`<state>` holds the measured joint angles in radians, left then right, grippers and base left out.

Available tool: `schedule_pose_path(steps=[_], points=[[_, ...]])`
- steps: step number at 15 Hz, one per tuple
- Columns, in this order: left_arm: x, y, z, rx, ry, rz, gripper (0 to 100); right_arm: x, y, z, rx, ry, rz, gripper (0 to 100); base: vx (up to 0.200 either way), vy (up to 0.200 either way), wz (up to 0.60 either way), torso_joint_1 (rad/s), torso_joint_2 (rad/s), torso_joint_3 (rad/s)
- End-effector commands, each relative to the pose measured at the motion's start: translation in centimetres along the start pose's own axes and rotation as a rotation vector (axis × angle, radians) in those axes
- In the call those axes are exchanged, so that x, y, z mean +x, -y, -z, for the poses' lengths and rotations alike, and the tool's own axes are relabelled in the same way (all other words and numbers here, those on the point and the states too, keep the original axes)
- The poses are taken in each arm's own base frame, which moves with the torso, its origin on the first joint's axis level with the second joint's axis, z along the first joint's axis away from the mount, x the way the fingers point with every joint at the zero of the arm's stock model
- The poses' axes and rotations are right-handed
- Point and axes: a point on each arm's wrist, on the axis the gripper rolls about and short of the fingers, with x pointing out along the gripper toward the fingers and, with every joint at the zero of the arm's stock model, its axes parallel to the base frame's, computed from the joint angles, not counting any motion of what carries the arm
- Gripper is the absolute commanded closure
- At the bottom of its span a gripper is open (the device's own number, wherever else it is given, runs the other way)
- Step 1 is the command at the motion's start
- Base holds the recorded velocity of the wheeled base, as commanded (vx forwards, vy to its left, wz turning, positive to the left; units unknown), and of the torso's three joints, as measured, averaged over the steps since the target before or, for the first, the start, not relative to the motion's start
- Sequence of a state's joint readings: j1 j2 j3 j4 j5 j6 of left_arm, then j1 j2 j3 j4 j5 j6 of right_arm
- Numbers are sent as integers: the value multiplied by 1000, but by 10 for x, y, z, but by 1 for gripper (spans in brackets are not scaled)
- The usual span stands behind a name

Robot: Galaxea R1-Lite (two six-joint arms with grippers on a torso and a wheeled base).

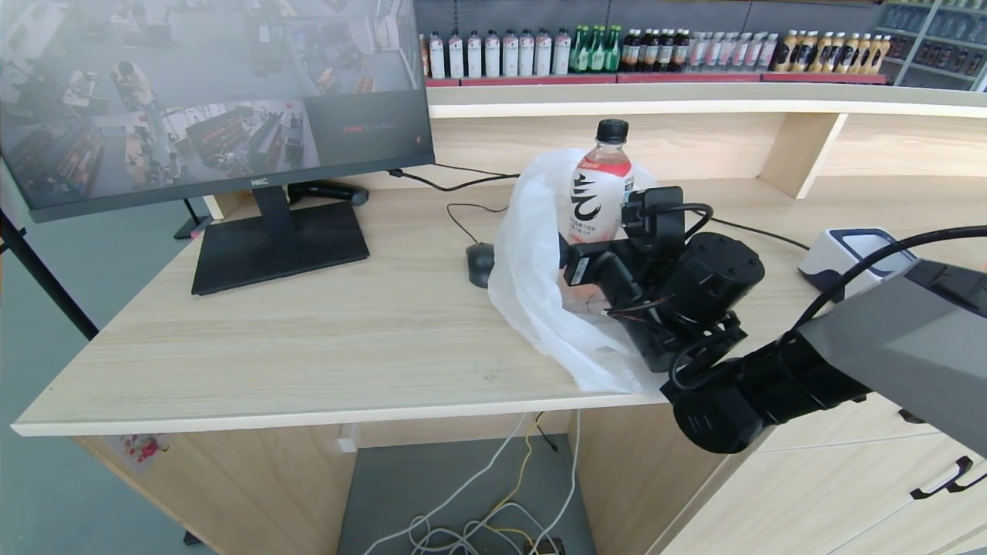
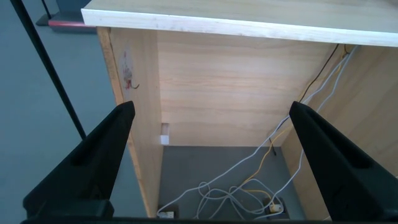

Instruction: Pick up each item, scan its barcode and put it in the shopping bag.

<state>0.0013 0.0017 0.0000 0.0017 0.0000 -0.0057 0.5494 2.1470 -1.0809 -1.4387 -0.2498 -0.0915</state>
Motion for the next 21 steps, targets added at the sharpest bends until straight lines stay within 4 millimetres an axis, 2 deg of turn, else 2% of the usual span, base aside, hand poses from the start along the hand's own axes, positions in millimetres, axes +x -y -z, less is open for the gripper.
schedule_pose_path(steps=[1, 3, 5, 9, 12, 16, 21], points=[[0, 0, 0, 0, 0, 0, 0, -8, 2, -16, 6, 15, 0, 0, 0, 0, 0, 0, 0, 0], [0, 0, 0, 0, 0, 0, 0, -29, 4, -30, 5, -6, -13, 0, 0, 0, 0, 0, 0, 0], [0, 0, 0, 3, 0, 0, 0, -41, 8, -48, 10, 8, -22, 0, 0, 0, 0, 0, 0, 0], [0, 0, 0, 0, 0, 0, 0, -107, 32, -87, 1, -17, -25, 0, 0, 0, 0, 0, 0, 0], [0, 0, 0, 3, 0, 1, 0, -148, 42, -102, 2, -35, -80, 0, 0, 0, 0, 0, 0, 0], [0, 0, 0, 1, 0, 0, 0, -162, 46, -116, 8, 10, -104, 0, 0, 0, 0, 0, 0, 0], [0, 0, 0, -2, 0, 0, 0, -163, 46, -113, -8, 5, -106, 0, 0, -40, 0, 0, 0, 1]])
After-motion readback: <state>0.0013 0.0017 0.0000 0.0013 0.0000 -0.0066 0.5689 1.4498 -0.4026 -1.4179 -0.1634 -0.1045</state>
